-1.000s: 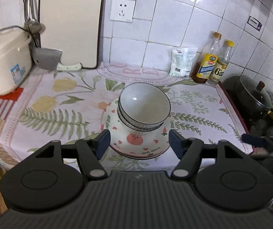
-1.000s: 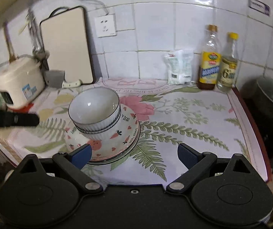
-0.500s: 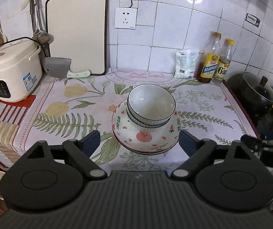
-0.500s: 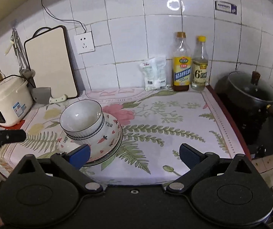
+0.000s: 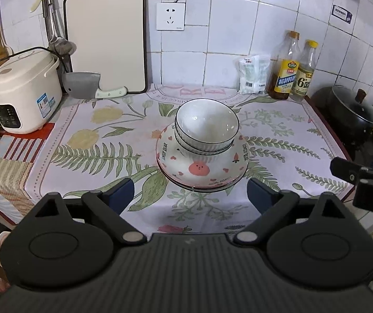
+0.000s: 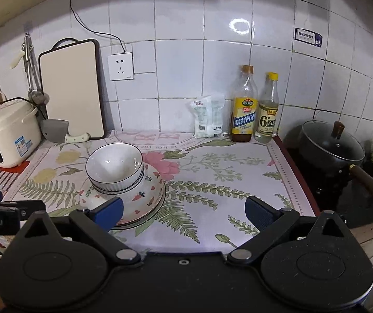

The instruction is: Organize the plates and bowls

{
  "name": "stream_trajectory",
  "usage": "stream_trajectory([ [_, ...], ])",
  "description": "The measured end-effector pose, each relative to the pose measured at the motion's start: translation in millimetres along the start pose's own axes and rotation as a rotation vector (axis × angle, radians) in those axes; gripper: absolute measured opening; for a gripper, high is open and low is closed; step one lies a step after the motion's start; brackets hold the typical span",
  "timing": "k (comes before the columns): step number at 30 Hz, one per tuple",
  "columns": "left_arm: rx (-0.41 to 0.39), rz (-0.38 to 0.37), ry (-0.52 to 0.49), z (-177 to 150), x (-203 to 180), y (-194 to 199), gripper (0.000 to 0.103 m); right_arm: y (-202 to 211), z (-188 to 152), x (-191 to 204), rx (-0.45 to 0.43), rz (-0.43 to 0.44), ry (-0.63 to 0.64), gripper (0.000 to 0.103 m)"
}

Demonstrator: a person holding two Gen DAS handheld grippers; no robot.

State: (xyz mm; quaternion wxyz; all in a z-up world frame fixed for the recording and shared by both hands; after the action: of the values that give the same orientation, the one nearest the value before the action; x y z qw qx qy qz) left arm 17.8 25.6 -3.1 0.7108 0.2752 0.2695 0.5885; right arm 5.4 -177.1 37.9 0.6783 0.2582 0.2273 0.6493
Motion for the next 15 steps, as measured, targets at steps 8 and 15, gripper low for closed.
stream_trajectory([
  [8, -0.042, 0.039, -0.012, -5, -4, 3, 0.095, 12, -9, 2, -0.079, -0.023, -0.001, 0.101],
  [15, -0.057, 0.035, -0.007, -14, -5, 4, 0.095, 15, -14, 2, -0.096, -0.027, -0.012, 0.101],
])
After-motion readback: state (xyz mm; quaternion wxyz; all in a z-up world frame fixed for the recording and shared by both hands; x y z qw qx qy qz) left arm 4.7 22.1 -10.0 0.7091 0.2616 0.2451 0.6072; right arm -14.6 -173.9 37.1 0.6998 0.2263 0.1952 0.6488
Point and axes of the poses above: each gripper's, at about its wrist camera, not at the fingertips, and y roughly against the way its jaws point, x to its left, z to its top, the point moved 2 cm from there along -y, roughly the way its jaws point, and after that the axes turned 4 degrees about -y, right-handed, at the moved point
